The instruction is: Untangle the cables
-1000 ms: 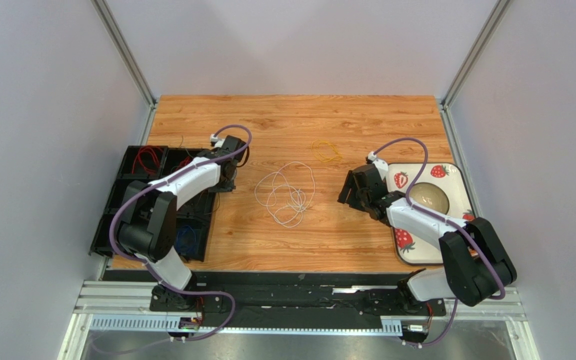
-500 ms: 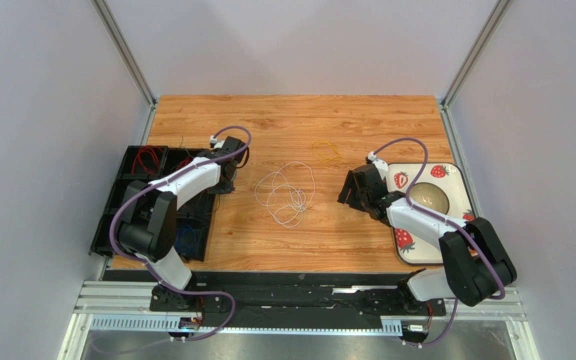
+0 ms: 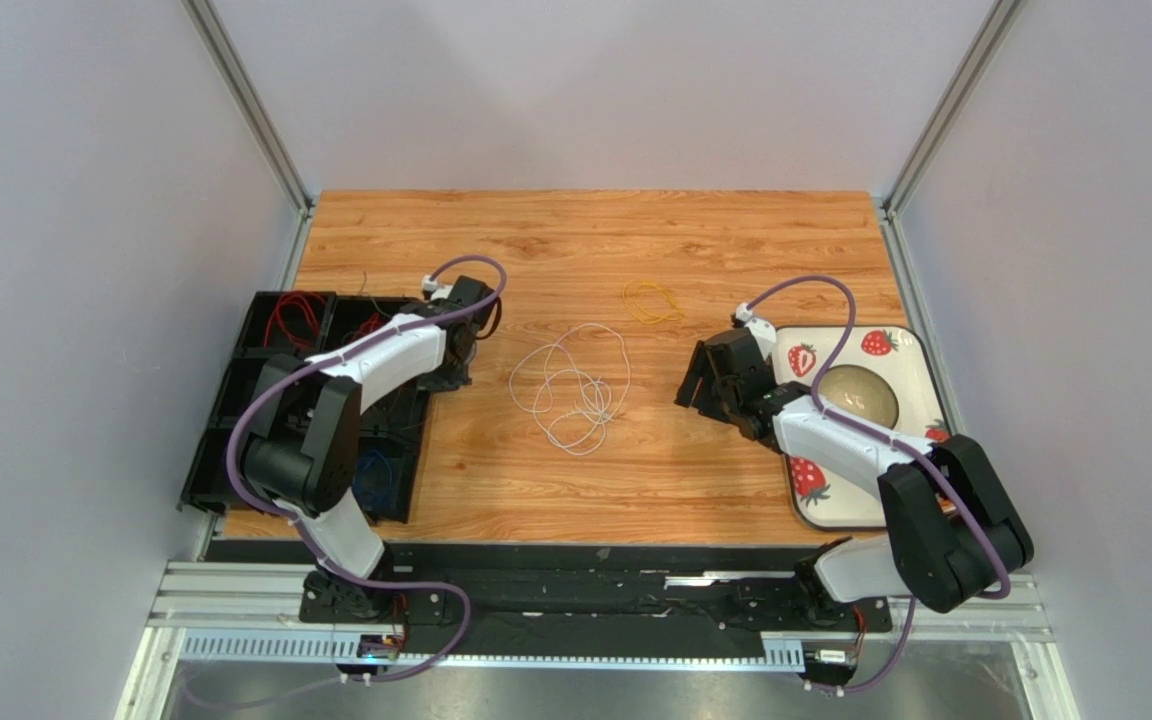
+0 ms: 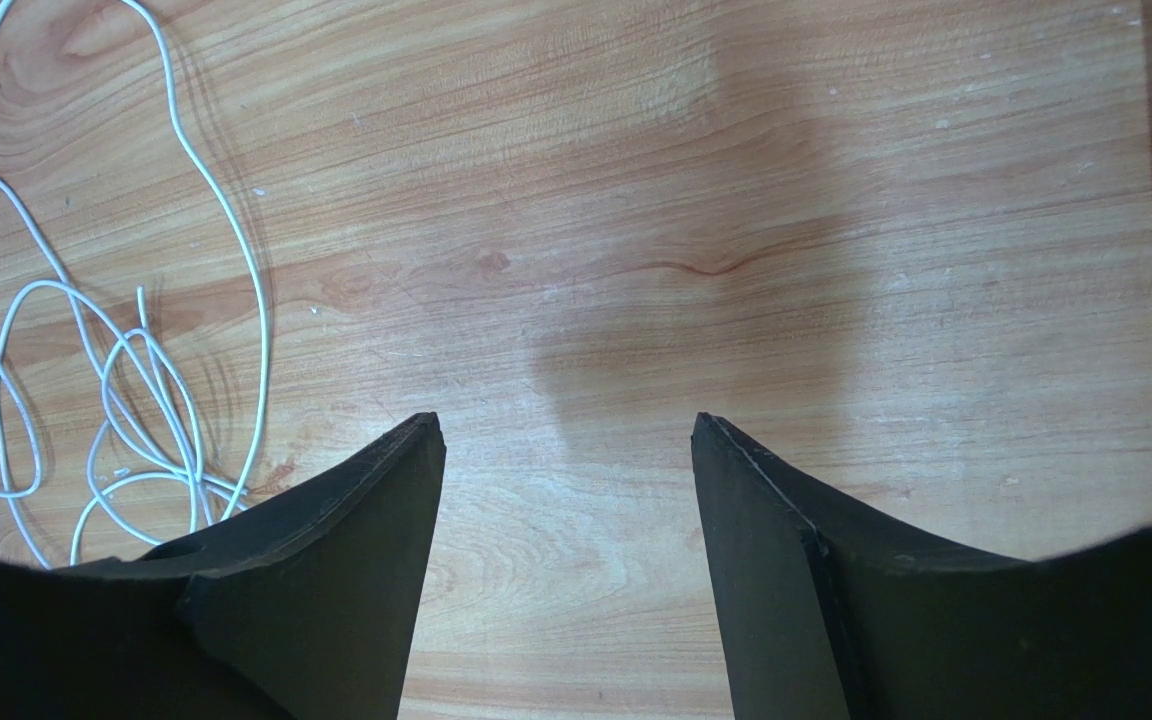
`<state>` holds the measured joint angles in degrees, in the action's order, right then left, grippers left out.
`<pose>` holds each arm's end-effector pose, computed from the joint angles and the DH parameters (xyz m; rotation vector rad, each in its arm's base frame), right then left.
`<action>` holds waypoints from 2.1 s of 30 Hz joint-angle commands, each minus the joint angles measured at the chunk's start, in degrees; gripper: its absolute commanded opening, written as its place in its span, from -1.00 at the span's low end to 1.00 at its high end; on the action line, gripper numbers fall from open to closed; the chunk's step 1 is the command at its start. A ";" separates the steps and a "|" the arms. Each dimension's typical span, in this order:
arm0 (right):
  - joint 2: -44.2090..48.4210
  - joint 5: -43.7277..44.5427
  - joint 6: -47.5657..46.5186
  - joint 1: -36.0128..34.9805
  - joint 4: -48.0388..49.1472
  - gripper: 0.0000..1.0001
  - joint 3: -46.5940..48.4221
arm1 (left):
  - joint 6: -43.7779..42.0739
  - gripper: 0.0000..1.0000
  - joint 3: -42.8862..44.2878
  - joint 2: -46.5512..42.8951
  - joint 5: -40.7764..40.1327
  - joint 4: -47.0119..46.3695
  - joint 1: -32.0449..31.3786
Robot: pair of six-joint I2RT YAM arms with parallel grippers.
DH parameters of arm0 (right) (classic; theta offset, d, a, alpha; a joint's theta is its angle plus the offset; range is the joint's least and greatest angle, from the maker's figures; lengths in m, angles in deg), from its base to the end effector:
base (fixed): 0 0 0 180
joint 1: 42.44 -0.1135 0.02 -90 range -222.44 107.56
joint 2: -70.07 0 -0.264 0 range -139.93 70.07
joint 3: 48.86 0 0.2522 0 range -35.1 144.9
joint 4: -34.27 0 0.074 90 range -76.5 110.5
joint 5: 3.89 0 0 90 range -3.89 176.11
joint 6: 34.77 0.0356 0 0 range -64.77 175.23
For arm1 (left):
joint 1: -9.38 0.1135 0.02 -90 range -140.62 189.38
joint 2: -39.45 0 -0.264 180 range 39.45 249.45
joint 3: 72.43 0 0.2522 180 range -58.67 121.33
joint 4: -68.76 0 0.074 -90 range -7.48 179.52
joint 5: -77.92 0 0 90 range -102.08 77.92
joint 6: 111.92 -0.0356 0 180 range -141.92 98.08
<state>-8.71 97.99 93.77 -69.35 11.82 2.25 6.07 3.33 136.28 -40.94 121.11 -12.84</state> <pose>0.2367 0.1119 0.1718 0.3383 2.4142 0.2645 0.2997 -0.1039 0.1842 -0.2313 2.6268 0.4511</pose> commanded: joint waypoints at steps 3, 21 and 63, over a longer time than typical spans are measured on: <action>-0.49 0.25 -0.66 0.20 1.04 0.31 1.59 | 0.66 -1.00 2.51 -0.77 -2.95 2.10 -0.19; -0.58 0.16 -0.58 0.20 1.13 0.31 1.59 | 3.74 -1.00 -0.74 -11.76 -6.29 2.37 7.10; -0.67 0.25 -0.66 0.20 1.04 0.30 1.77 | -0.30 0.39 -1.79 -12.48 19.62 -14.15 -15.20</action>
<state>-9.34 97.95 93.75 -69.35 11.79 2.25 6.44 2.32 120.31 -29.53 114.49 -23.68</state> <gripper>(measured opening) 0.651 0.690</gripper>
